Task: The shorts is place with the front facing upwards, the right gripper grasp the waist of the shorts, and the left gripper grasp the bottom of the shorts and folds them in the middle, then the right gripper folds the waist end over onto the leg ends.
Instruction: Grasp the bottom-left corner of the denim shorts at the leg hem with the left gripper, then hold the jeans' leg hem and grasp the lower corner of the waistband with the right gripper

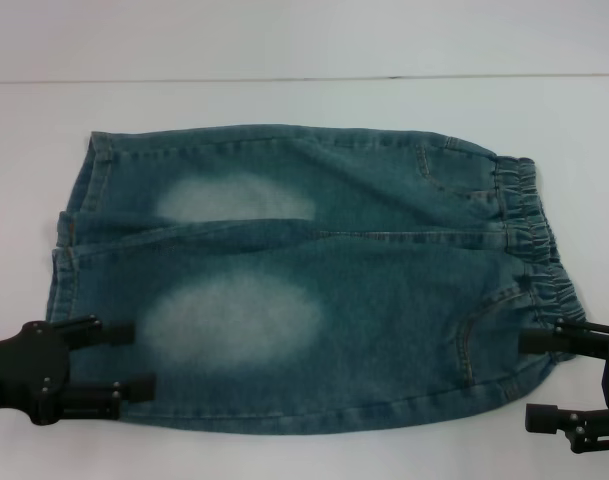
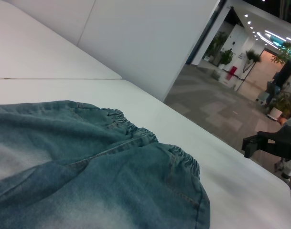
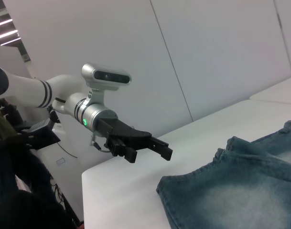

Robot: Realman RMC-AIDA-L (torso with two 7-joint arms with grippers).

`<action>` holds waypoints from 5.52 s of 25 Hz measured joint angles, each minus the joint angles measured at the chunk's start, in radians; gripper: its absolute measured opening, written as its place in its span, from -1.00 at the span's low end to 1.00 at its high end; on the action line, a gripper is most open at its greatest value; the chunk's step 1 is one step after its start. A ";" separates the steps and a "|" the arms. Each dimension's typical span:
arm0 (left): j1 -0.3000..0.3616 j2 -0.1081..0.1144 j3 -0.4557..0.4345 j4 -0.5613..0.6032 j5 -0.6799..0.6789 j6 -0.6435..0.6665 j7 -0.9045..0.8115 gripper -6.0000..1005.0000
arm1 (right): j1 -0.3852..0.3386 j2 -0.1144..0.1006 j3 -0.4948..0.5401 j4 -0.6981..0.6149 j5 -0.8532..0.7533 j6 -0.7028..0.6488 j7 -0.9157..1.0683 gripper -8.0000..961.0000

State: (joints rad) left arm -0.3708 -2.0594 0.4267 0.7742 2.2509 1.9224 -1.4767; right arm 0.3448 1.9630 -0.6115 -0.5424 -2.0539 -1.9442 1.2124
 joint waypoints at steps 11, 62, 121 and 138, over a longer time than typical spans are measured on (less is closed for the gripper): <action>0.004 0.001 0.004 0.006 0.004 0.022 -0.009 0.81 | -0.003 0.003 0.000 -0.001 -0.007 -0.007 0.004 0.92; -0.012 0.013 -0.051 0.154 0.319 -0.168 -0.352 0.60 | 0.010 0.033 -0.008 -0.001 -0.022 0.023 0.042 0.92; -0.100 0.002 -0.106 0.154 0.173 -0.220 -0.431 -0.89 | 0.281 0.008 0.009 -0.468 -0.687 0.046 0.643 0.92; -0.102 -0.001 -0.106 0.141 0.160 -0.221 -0.428 -0.89 | 0.325 0.042 -0.201 -0.417 -0.708 0.170 0.751 0.91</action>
State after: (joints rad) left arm -0.4725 -2.0602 0.3205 0.9157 2.4107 1.7011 -1.9048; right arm 0.6695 2.0053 -0.8123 -0.9599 -2.7618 -1.7741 1.9632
